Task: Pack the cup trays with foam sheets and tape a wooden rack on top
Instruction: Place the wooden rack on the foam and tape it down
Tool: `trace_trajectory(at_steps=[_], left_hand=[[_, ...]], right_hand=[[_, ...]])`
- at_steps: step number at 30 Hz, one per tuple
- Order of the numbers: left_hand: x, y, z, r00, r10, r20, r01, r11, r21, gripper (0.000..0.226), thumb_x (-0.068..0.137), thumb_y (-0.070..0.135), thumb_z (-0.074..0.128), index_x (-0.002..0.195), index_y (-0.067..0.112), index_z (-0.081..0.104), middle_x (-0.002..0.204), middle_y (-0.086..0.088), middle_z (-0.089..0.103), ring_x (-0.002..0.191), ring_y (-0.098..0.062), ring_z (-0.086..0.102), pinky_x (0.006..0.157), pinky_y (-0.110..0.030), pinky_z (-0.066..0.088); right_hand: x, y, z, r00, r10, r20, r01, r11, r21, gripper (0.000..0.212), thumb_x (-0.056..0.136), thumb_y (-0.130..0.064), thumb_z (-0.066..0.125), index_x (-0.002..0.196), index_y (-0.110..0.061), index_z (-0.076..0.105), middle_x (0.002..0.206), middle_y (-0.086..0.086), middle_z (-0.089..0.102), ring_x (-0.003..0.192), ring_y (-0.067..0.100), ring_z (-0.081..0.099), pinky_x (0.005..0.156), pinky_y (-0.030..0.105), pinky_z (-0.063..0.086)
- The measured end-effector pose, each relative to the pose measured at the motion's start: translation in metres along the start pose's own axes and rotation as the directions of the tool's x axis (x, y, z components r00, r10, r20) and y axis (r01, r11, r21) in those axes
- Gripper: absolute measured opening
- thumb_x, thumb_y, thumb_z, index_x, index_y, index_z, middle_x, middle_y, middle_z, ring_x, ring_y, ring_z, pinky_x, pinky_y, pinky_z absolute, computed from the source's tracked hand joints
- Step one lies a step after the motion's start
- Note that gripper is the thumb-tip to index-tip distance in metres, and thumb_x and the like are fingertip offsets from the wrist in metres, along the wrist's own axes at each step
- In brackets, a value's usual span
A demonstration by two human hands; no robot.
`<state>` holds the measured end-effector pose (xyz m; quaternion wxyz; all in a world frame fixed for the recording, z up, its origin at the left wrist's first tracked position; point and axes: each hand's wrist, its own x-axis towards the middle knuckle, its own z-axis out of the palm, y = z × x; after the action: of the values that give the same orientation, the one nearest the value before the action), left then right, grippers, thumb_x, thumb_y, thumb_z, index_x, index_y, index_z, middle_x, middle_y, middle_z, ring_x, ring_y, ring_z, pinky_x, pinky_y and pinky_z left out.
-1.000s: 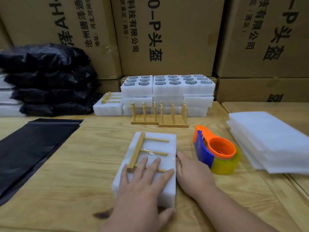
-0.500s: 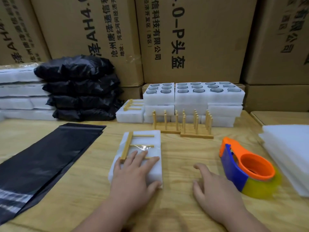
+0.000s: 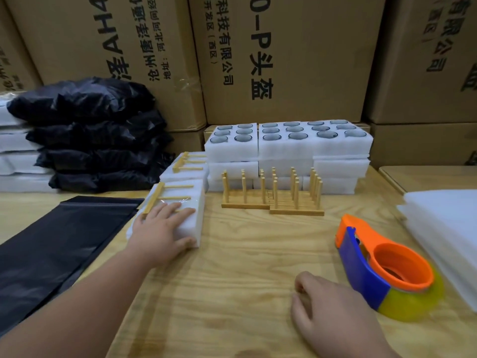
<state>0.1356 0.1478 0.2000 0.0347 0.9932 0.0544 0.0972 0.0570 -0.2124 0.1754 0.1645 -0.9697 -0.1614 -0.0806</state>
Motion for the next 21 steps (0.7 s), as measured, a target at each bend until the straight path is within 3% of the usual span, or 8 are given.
trace_trajectory(at_steps=[9, 16, 21], left_hand=[[0.023, -0.022, -0.002, 0.998, 0.058, 0.037, -0.056, 0.996, -0.064, 0.072, 0.085, 0.074, 0.059, 0.149, 0.062, 0.029, 0.164, 0.027, 0.015, 0.155, -0.007, 0.003, 0.125, -0.05, 0.003], [0.031, -0.035, -0.006, 0.991, 0.103, 0.081, -0.095, 0.991, -0.095, 0.072, 0.086, 0.071, 0.061, 0.149, 0.062, 0.028, 0.164, 0.028, 0.013, 0.155, -0.006, 0.001, 0.125, -0.048, 0.002], [0.035, -0.039, -0.006, 0.988, 0.111, 0.104, -0.101, 0.991, -0.09, 0.073, 0.086, 0.074, 0.059, 0.15, 0.061, 0.025, 0.164, 0.028, 0.012, 0.155, -0.006, 0.0, 0.125, -0.05, 0.003]], right_hand=[[0.004, -0.004, -0.002, 0.999, 0.029, 0.042, -0.028, 1.0, -0.013, 0.034, 0.086, -0.068, 0.033, 0.102, -0.039, 0.043, 0.103, -0.02, 0.065, 0.093, 0.002, 0.063, 0.074, 0.02, 0.05], [0.006, -0.008, -0.006, 0.995, 0.053, 0.085, -0.049, 0.998, -0.041, 0.033, 0.087, -0.067, 0.034, 0.101, -0.039, 0.042, 0.099, -0.019, 0.064, 0.089, 0.0, 0.061, 0.061, 0.016, 0.04], [0.006, -0.009, -0.008, 0.995, 0.059, 0.076, -0.058, 0.998, -0.023, 0.034, 0.086, -0.067, 0.033, 0.102, -0.039, 0.042, 0.101, -0.02, 0.064, 0.093, 0.001, 0.062, 0.072, 0.018, 0.049]])
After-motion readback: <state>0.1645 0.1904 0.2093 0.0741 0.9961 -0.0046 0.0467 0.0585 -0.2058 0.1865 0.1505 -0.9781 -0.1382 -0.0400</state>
